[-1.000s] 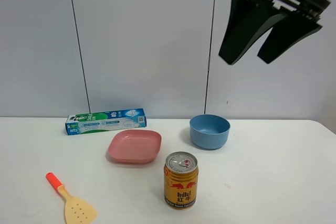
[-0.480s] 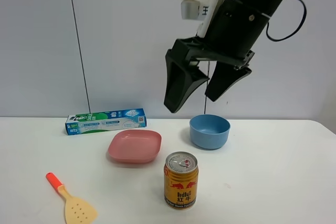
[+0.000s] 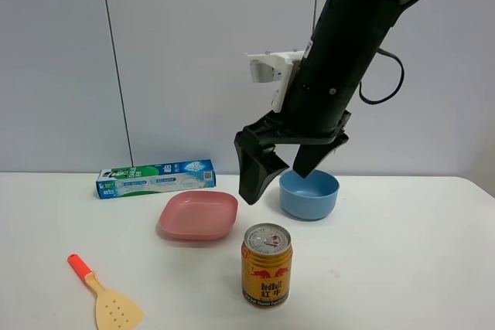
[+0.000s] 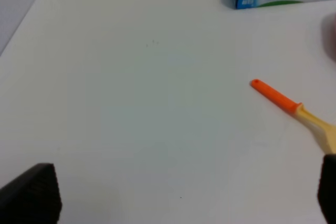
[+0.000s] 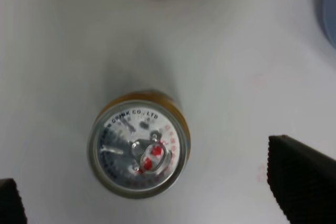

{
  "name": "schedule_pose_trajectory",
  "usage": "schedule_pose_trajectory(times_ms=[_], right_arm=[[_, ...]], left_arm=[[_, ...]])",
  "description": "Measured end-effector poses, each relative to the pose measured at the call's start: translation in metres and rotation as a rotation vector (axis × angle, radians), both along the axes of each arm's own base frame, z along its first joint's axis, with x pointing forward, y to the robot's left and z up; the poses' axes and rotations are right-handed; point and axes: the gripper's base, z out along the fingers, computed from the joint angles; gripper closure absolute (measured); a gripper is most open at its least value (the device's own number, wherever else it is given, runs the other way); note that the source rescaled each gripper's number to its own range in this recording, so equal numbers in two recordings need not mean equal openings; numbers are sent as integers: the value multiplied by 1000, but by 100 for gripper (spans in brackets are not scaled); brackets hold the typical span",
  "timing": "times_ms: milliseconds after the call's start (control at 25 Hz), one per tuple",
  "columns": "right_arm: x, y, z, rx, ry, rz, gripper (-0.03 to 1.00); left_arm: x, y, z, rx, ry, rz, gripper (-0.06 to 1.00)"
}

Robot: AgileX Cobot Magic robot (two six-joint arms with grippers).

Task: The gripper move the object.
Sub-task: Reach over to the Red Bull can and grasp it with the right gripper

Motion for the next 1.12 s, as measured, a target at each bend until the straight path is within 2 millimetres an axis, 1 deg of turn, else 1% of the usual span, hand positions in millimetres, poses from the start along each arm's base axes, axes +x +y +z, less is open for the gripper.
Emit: schedule_pose_trajectory(times_ms=[320, 560, 760, 1120], right_arm=[[12, 9, -31, -23, 2, 24, 1], [11, 20, -52, -56, 15, 66, 2], [10, 27, -59, -61, 12, 85, 6], [13, 29, -81, -95, 43, 94, 6]], left_arm=[[0, 0, 0, 0, 0, 0, -6], [0, 0, 0, 0, 0, 0, -6], [0, 0, 0, 0, 0, 0, -6], [0, 0, 0, 0, 0, 0, -6]])
